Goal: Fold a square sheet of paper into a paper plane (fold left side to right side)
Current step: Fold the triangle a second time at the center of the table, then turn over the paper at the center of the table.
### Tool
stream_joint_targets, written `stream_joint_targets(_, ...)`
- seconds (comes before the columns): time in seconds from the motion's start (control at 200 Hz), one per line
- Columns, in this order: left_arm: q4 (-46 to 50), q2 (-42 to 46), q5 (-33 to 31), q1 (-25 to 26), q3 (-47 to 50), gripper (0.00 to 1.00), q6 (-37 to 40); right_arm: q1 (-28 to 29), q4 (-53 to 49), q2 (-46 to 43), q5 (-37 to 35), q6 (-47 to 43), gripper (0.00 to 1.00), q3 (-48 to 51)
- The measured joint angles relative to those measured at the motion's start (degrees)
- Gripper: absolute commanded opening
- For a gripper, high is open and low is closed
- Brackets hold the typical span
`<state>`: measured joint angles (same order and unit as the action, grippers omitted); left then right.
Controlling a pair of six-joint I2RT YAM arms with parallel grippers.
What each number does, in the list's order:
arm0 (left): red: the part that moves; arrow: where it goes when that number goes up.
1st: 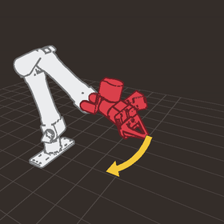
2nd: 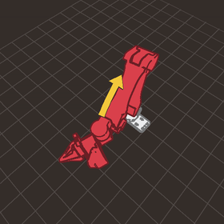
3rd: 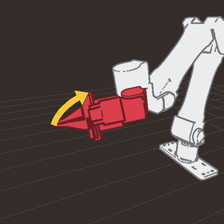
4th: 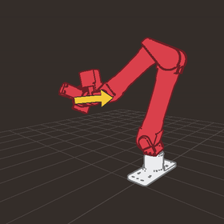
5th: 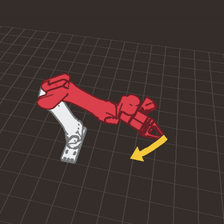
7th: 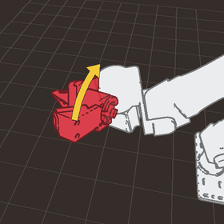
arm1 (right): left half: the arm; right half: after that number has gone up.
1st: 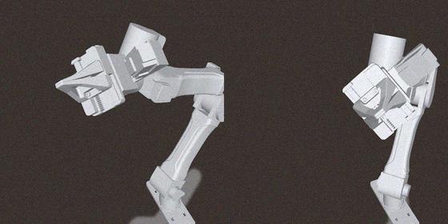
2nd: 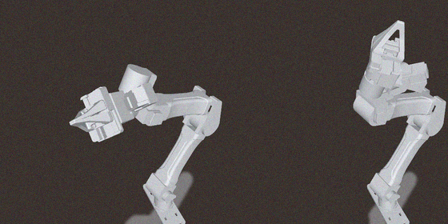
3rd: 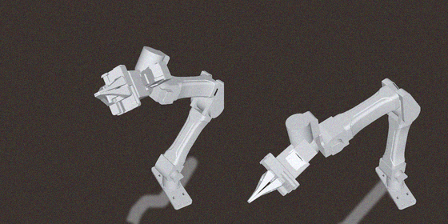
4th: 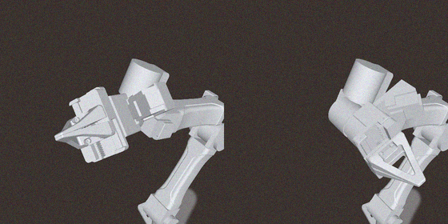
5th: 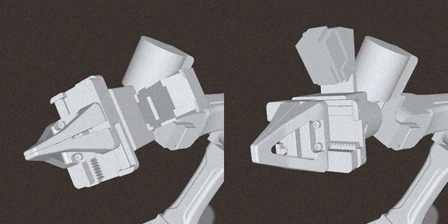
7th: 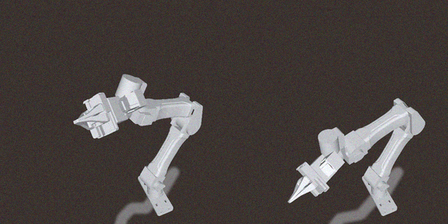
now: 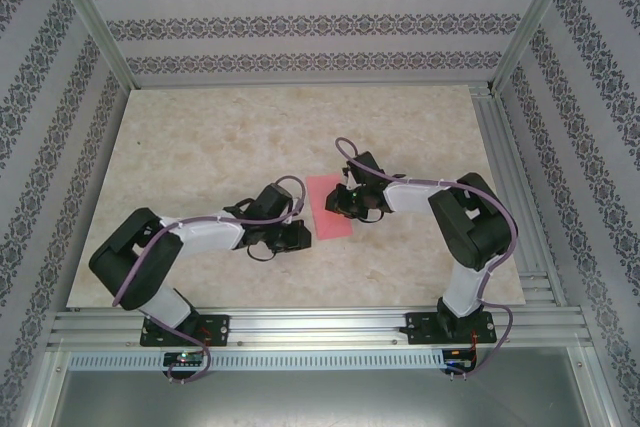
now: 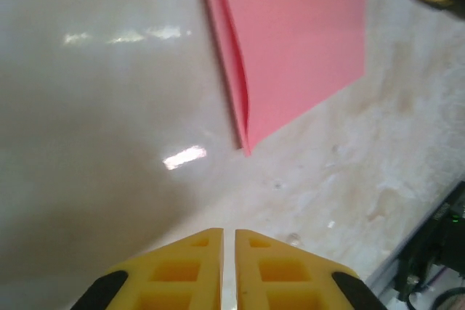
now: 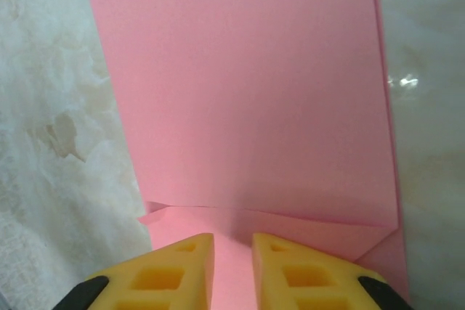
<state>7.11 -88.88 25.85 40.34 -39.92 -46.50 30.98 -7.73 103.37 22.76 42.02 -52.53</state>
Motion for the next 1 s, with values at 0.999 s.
stream_joint_targets(0.999,-0.2,-12.7,2.7,-8.0,-14.0,0.36,4.0,-7.5,-6.3,-22.1,-4.5,-5.7,0.40,11.8)
